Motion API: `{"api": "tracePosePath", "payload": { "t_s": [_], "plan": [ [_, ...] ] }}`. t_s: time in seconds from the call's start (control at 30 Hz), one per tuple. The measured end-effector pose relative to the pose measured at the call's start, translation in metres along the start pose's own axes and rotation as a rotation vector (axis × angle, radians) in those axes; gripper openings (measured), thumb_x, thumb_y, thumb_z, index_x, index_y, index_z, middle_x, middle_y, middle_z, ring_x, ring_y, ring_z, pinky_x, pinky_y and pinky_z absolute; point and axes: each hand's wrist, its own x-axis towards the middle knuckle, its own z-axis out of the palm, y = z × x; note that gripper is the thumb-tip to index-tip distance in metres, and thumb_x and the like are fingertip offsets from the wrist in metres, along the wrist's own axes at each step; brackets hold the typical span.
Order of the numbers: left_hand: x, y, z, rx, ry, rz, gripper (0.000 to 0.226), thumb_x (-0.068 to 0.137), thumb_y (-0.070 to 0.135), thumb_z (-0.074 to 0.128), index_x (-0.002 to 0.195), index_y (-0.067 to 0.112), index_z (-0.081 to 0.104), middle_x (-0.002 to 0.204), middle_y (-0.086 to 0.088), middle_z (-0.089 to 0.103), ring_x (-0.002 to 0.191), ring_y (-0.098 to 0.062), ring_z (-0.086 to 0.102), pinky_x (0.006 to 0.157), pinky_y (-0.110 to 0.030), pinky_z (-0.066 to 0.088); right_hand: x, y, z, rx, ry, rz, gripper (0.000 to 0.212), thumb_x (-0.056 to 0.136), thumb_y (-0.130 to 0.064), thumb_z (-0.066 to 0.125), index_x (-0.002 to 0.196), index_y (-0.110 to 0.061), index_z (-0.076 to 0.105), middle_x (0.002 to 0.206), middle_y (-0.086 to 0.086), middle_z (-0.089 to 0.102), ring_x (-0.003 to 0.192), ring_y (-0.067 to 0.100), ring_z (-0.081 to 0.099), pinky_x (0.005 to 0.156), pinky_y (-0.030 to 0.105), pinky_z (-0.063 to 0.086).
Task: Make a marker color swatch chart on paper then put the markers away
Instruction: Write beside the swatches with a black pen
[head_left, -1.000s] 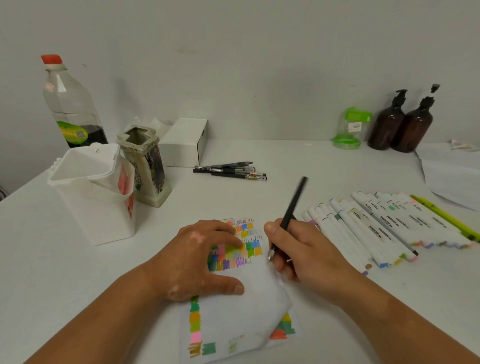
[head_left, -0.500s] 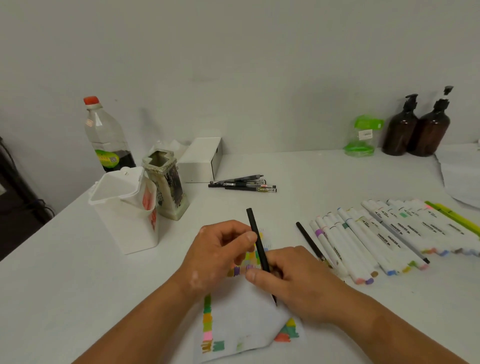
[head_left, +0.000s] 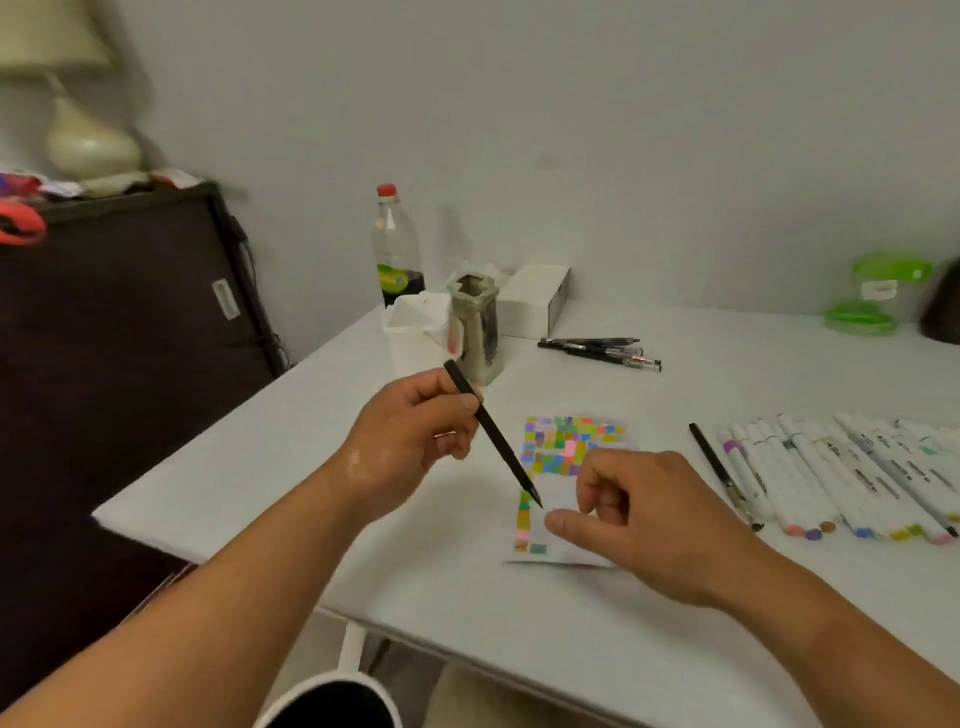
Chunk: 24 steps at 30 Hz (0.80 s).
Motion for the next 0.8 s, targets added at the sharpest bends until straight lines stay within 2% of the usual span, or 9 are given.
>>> {"api": "tracePosePath", "payload": {
  "t_s": [0.13, 0.23, 0.33, 0.47, 0.57, 0.67, 0.8],
  "plan": [
    [-0.079, -0.002, -0.073, -0.020, 0.233, -0.029, 0.009, 0.077, 0.007, 0.060, 0.084, 0.005, 0.063, 0.065, -0.008, 0.057, 0.058, -0.017, 0.054, 0.054, -0.026, 0.047, -0.034, -0.042, 0.028, 0.008, -0.005, -0.113, 0.044, 0.068, -0.077, 0.057, 0.071, -0.033, 0.058, 0.065, -0.015, 0.063, 0.058, 0.008, 0.057, 0.053, 0.020, 0.043],
    [-0.150, -0.023, -0.127, -0.024, 0.398, -0.090, 0.006, 0.078, 0.009, 0.060, 0.083, 0.008, 0.062, 0.065, -0.006, 0.056, 0.057, -0.017, 0.054, 0.052, -0.024, 0.046, -0.058, -0.068, 0.057, 0.001, -0.086, -0.181, 0.037, 0.070, -0.073, 0.054, 0.068, -0.036, 0.055, 0.069, -0.019, 0.063, 0.064, 0.006, 0.060, 0.056, 0.020, 0.042],
    [-0.218, -0.052, -0.171, -0.007, 0.507, -0.204, 0.008, 0.082, 0.015, 0.059, 0.080, 0.014, 0.066, 0.068, -0.008, 0.057, 0.061, -0.019, 0.055, 0.057, -0.028, 0.048, -0.076, -0.082, 0.092, 0.002, -0.193, -0.201, 0.035, 0.071, -0.074, 0.049, 0.068, -0.039, 0.052, 0.071, -0.023, 0.062, 0.068, 0.004, 0.059, 0.058, 0.021, 0.043],
    [-0.288, -0.107, -0.205, 0.005, 0.698, -0.382, 0.013, 0.089, 0.008, 0.055, 0.080, 0.011, 0.063, 0.070, -0.010, 0.059, 0.060, -0.018, 0.055, 0.063, -0.034, 0.046, -0.093, -0.082, 0.147, -0.043, -0.310, -0.222, 0.036, 0.074, -0.074, 0.043, 0.073, -0.038, 0.048, 0.059, -0.015, 0.055, 0.063, 0.004, 0.056, 0.057, 0.021, 0.042],
    [-0.315, -0.154, -0.216, -0.023, 0.801, -0.546, 0.007, 0.092, 0.007, 0.055, 0.087, 0.007, 0.061, 0.072, -0.012, 0.060, 0.061, -0.019, 0.055, 0.065, -0.035, 0.045, -0.102, -0.072, 0.190, -0.095, -0.411, -0.161, 0.039, 0.075, -0.074, 0.040, 0.076, -0.036, 0.050, 0.061, -0.014, 0.057, 0.065, 0.003, 0.056, 0.062, 0.024, 0.049],
    [-0.318, -0.200, -0.219, -0.029, 0.844, -0.698, 0.005, 0.092, 0.008, 0.059, 0.092, 0.004, 0.063, 0.071, -0.010, 0.064, 0.062, -0.019, 0.054, 0.063, -0.034, 0.044, -0.103, -0.056, 0.224, -0.095, -0.482, -0.031, 0.033, 0.081, -0.064, 0.058, 0.079, -0.031, 0.059, 0.069, -0.012, 0.062, 0.070, 0.005, 0.060, 0.069, 0.031, 0.055],
    [-0.301, -0.256, -0.224, 0.048, 0.839, -0.885, 0.007, 0.088, 0.006, 0.062, 0.090, 0.001, 0.067, 0.075, -0.013, 0.068, 0.059, -0.018, 0.056, 0.057, -0.031, 0.046, -0.089, -0.043, 0.250, -0.043, -0.509, 0.092, 0.023, 0.082, -0.053, 0.070, 0.075, -0.032, 0.063, 0.067, -0.011, 0.062, 0.066, 0.005, 0.059, 0.061, 0.023, 0.048]
  ]
}}
